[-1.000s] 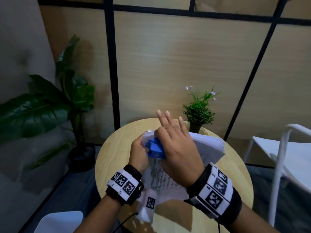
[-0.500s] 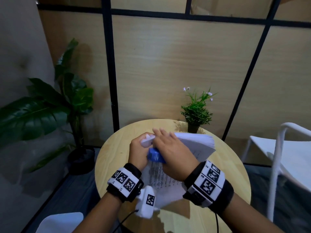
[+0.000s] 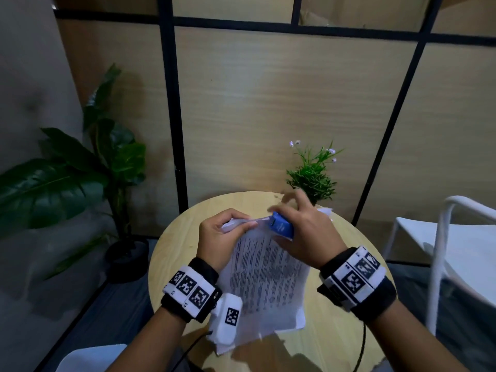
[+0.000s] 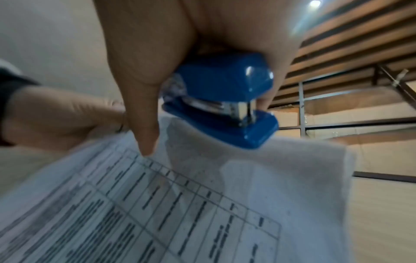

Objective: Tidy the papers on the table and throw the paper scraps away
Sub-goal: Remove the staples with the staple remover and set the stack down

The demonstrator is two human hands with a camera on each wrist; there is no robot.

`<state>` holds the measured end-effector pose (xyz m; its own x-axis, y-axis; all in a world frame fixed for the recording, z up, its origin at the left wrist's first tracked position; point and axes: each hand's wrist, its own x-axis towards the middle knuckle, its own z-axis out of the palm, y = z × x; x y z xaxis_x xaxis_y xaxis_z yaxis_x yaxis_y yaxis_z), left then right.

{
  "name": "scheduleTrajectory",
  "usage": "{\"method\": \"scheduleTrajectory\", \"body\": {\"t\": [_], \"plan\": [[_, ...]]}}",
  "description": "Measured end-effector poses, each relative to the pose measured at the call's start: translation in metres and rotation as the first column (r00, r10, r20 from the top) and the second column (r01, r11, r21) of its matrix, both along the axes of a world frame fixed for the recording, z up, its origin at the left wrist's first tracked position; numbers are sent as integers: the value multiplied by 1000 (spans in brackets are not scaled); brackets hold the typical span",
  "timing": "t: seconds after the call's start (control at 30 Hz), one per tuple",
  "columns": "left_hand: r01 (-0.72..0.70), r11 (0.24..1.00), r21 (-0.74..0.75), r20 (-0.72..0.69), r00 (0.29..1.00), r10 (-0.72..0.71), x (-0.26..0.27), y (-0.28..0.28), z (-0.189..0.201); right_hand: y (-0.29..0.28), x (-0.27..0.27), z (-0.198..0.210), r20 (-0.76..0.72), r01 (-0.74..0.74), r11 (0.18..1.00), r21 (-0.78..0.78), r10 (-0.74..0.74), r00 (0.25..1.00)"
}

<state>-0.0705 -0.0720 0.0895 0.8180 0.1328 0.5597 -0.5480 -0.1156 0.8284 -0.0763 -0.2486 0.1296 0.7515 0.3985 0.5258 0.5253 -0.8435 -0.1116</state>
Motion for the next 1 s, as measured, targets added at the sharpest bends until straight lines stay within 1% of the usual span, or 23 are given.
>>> {"method": "scheduleTrajectory", "body": {"t": [0.03,0.1,0.17,0.23,0.27,0.3,0.37,0.4,0.43,0.5,0.53,0.57,0.67,0.7,0.73,0.77,0.8,0.83,0.87,0.9,0.93,0.97,1.0], "plan": [[7,1000,13,36,999,-7,-2,-2,0,-2,0,0,-4,26,999,-32,-26,1000],[-3,999,50,93,996,-1,-6,-6,2,-6,0,3,-15,70,998,0,-70,997],[-3,999,44,69,998,0,-8,-6,1,-14,-1,8,-19,117,991,71,-116,993],[60,998,35,-98,994,-57,-8,2,-7,-26,-1,18,-9,151,964,217,-153,988],[93,993,72,-193,978,-77,-6,8,-16,-34,-1,24,-16,162,937,310,-165,986],[108,984,140,-275,959,-66,-4,16,-26,-43,1,30,-22,175,905,389,-181,983],[59,962,266,-353,935,40,-3,31,-46,-62,4,39,-51,238,839,489,-245,968],[-2,965,262,-347,933,96,-2,36,-52,-72,5,42,-87,268,795,544,-264,961],[-78,975,207,-352,924,149,1,43,-58,-81,6,43,-136,281,733,619,-252,958],[-196,981,-1,-375,909,182,0,46,-54,-93,6,40,-213,288,574,766,-196,957],[-214,975,-67,-389,905,172,1,44,-49,-97,6,36,-237,300,504,810,-187,953],[-196,977,-81,-404,903,147,1,40,-45,-99,6,30,-262,312,433,846,-172,950],[-142,990,-7,-431,894,125,1,28,-31,-102,8,4,-371,388,183,903,-122,921],[-123,992,11,-414,903,116,3,30,-28,-106,10,-7,-400,417,124,900,-144,905],[-100,994,41,-395,913,108,3,32,-22,-109,11,-16,-405,428,92,899,-196,893],[-67,993,96,-365,926,98,5,35,-20,-112,11,-21,-386,427,98,899,-284,878],[-43,981,188,-309,946,100,4,37,-12,-114,9,-23,-321,400,155,903,-374,870],[-44,952,304,-249,961,124,4,39,-6,-115,6,-23,-215,349,263,899,-429,877],[-58,906,420,-180,973,146,2,39,1,-110,0,-19,-83,268,422,866,-406,910],[-76,851,519,-115,981,158,2,38,7,-102,-9,-14,22,176,597,783,-308,951],[-73,805,589,-74,987,143,0,34,15,-90,-17,-11,69,73,748,660,-157,985],[-72,764,642,-35,992,122,-1,32,20,-80,-22,-11,48,-14,856,516,-13,999],[-58,732,679,-18,995,95,-1,30,23,-69,-25,-12,1,-79,912,403,86,996]]}}
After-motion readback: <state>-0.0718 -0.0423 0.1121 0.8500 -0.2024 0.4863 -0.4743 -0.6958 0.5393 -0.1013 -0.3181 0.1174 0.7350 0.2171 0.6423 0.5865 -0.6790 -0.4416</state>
